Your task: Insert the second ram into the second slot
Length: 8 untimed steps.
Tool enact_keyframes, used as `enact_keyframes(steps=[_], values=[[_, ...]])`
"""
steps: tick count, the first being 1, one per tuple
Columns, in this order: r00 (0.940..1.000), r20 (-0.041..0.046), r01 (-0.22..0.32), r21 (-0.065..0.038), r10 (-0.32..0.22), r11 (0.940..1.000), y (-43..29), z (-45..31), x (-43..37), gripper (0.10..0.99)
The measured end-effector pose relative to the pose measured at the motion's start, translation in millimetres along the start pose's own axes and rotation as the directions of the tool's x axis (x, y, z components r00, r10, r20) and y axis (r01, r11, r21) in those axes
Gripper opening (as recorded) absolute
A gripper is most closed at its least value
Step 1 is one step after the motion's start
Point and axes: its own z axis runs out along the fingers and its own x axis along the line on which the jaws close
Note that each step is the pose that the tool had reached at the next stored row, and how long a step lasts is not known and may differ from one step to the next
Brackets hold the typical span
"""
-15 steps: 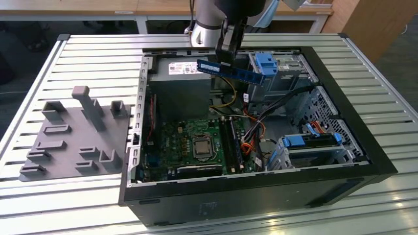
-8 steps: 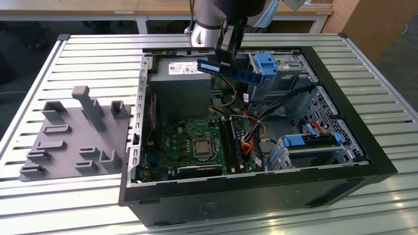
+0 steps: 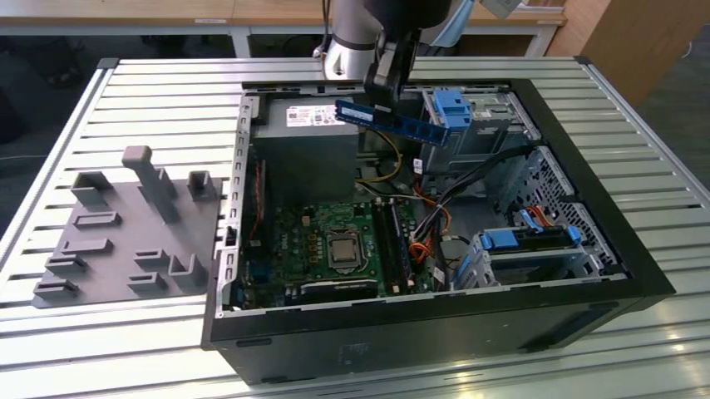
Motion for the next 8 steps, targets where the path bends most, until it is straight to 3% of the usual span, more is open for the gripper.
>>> enact_keyframes(steps=[8], values=[[0.9999, 0.0005, -0.015, 0.0, 0.015, 0.9999, 0.0, 0.0, 0.0, 0.137]])
